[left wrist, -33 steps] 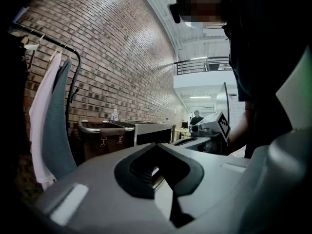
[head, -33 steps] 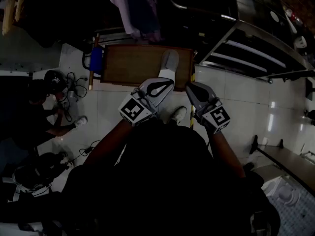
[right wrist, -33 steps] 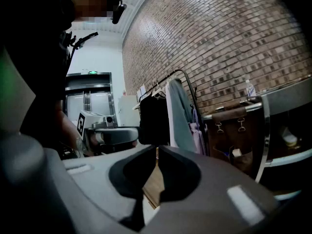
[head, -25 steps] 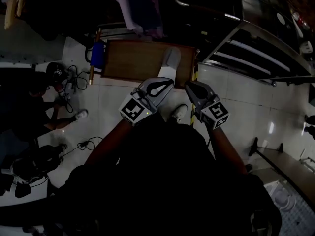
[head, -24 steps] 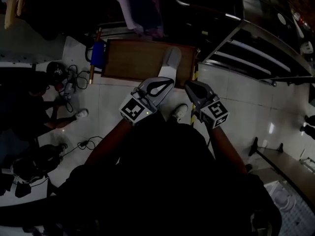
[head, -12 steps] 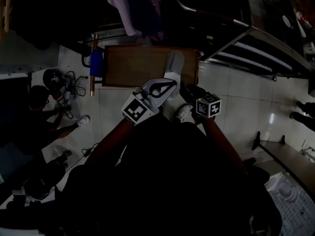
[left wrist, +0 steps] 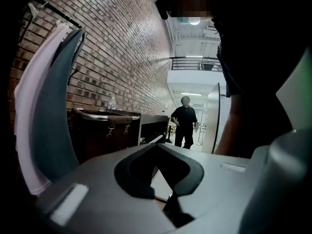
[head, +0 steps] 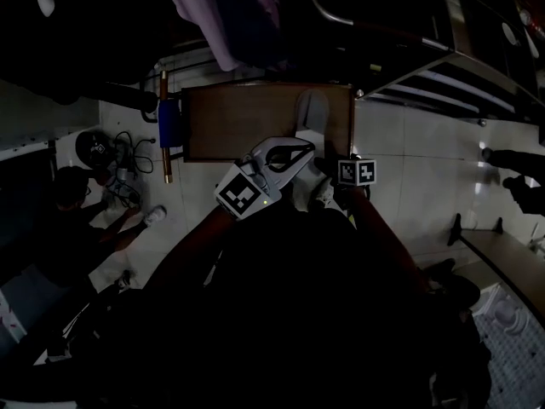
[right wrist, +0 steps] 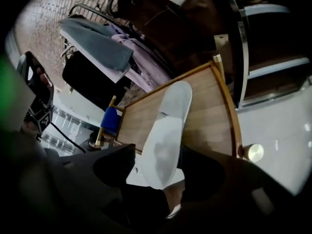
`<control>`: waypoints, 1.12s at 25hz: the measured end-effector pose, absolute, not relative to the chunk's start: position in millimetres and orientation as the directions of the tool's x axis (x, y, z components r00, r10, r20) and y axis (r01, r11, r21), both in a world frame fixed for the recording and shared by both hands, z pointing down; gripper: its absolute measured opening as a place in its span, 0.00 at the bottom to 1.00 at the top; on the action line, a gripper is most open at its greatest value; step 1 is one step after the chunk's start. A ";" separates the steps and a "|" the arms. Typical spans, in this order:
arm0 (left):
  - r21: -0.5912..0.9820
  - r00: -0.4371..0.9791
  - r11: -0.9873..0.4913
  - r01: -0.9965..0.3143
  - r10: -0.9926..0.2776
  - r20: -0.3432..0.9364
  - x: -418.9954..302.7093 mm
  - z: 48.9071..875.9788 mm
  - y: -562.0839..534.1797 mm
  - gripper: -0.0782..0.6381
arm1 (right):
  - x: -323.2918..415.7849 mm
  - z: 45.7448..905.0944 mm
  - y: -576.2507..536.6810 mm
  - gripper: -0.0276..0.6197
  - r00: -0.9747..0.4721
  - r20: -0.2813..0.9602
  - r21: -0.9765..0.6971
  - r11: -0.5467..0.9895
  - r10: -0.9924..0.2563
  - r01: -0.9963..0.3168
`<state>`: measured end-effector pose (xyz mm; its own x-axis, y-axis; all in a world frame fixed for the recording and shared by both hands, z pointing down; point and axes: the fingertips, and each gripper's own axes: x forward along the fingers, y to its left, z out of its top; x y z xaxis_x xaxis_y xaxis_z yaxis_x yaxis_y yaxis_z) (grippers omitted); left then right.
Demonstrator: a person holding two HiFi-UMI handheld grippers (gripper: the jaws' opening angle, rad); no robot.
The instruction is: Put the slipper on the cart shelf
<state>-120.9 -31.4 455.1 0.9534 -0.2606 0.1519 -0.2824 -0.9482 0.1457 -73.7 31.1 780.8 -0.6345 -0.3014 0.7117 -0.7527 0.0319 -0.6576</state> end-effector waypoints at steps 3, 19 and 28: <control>0.153 0.958 -0.953 -0.263 -0.239 0.156 -122.1 459.0 -35.8 0.11 | -71.1 798.0 29.4 0.48 -0.624 0.726 -0.661 -0.045 -0.288 -0.749; 0.185 0.960 -0.952 -0.242 -0.208 0.185 -142.0 479.5 -57.5 0.11 | -92.8 844.5 29.1 0.48 -0.651 0.737 -0.676 -0.186 -0.181 -0.713; 0.218 0.958 -0.943 -0.252 -0.211 0.194 -152.1 488.6 -60.1 0.11 | -100.8 840.0 25.8 0.25 -0.666 0.721 -0.693 -0.209 -0.190 -0.690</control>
<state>-152.1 -60.1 488.6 0.9580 -0.2108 0.1944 -0.2517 -0.9430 0.2179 -100.8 25.8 840.0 -0.6665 -0.1903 0.7208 -0.6899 -0.2089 -0.6931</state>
